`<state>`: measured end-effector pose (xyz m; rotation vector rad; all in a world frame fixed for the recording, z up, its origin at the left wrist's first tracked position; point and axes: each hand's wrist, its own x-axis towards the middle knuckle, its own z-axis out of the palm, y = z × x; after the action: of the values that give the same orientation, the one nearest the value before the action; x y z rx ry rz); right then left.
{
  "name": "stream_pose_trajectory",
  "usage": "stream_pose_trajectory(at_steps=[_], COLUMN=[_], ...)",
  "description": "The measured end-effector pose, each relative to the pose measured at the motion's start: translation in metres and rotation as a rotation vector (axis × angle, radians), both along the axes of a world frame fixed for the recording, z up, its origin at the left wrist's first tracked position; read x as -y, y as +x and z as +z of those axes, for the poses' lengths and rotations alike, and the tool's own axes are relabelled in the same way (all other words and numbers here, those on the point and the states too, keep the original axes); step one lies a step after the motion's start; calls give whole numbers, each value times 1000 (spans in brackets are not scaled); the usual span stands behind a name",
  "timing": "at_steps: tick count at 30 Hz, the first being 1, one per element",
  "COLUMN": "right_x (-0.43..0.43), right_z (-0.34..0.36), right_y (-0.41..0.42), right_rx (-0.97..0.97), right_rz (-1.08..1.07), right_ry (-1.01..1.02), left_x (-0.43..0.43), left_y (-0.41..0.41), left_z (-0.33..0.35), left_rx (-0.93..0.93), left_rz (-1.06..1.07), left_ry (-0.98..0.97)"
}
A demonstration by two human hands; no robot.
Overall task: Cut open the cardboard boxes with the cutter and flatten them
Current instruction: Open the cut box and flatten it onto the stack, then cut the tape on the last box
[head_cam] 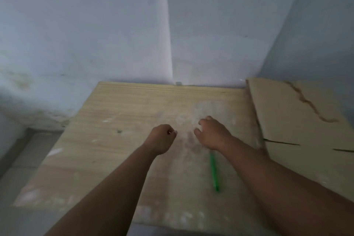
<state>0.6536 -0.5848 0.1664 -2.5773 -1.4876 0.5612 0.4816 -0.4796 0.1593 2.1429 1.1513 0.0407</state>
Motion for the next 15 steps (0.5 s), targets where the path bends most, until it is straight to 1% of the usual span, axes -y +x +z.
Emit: stream_pose_trajectory(at_steps=[3,5,7,11,15], right_x=[-65,-106,-145,-207,-264], right_z=[-9,-14,-18,-19,-21], right_y=[-63,-107,-150,-233,-283], right_rx=[-60,-101,-137,-214,-232], right_rz=[48,43,37,43,53], right_ry=[-48,-58,-42,16,58], left_x=[-54,-94,-133,-192,-243], left_y=[-70,-118,-164,-247,-303], left_z=[-9,-12,-12,-12,-15], left_rx=[-34,-72,-93,-73,-59], left_rz=[8,-15,-18,69,116], left_ry=[11,34,62,43,57])
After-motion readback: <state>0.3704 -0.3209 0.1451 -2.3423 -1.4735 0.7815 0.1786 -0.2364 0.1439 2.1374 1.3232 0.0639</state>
